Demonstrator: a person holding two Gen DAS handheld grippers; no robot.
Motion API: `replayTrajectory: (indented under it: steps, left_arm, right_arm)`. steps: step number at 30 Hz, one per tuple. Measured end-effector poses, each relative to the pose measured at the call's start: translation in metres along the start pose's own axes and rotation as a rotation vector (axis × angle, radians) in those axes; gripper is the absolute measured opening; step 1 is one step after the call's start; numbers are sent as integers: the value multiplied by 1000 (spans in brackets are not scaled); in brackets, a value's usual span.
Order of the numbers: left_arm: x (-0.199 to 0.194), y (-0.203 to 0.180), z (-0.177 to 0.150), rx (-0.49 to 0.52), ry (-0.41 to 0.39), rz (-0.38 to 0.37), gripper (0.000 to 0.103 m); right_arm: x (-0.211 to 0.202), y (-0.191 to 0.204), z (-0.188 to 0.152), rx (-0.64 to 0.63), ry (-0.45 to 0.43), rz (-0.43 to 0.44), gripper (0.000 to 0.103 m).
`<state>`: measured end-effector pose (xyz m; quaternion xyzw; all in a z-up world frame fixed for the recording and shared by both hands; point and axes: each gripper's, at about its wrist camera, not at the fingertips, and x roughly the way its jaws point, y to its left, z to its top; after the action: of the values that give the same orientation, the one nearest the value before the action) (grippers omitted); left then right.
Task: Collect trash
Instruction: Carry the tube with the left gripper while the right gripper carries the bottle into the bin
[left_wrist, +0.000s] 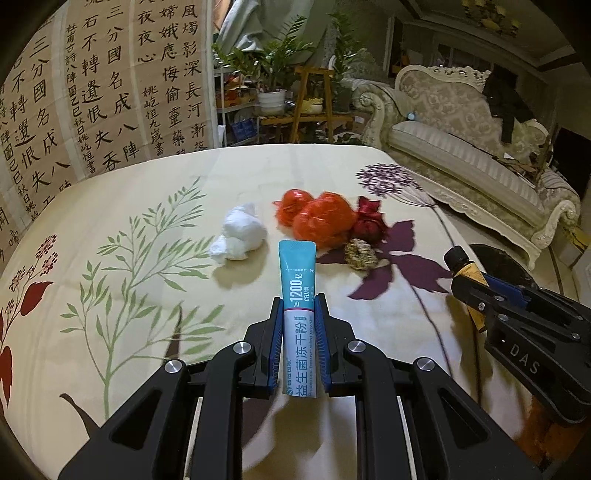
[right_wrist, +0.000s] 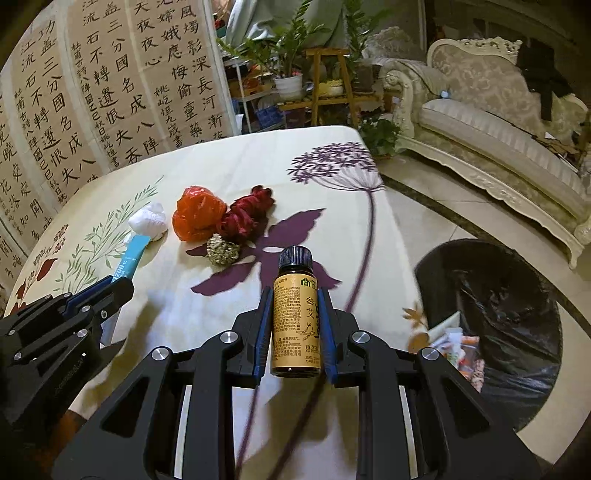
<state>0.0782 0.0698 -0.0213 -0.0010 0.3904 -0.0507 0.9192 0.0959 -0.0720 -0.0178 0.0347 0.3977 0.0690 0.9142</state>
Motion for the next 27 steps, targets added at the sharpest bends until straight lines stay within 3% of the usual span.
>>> replayTrajectory:
  steps: [27]
  left_arm:
    - [-8,-112,0,124,-15,-148,18]
  right_arm:
    - [-53,-108,-31,186,-86,-157,23]
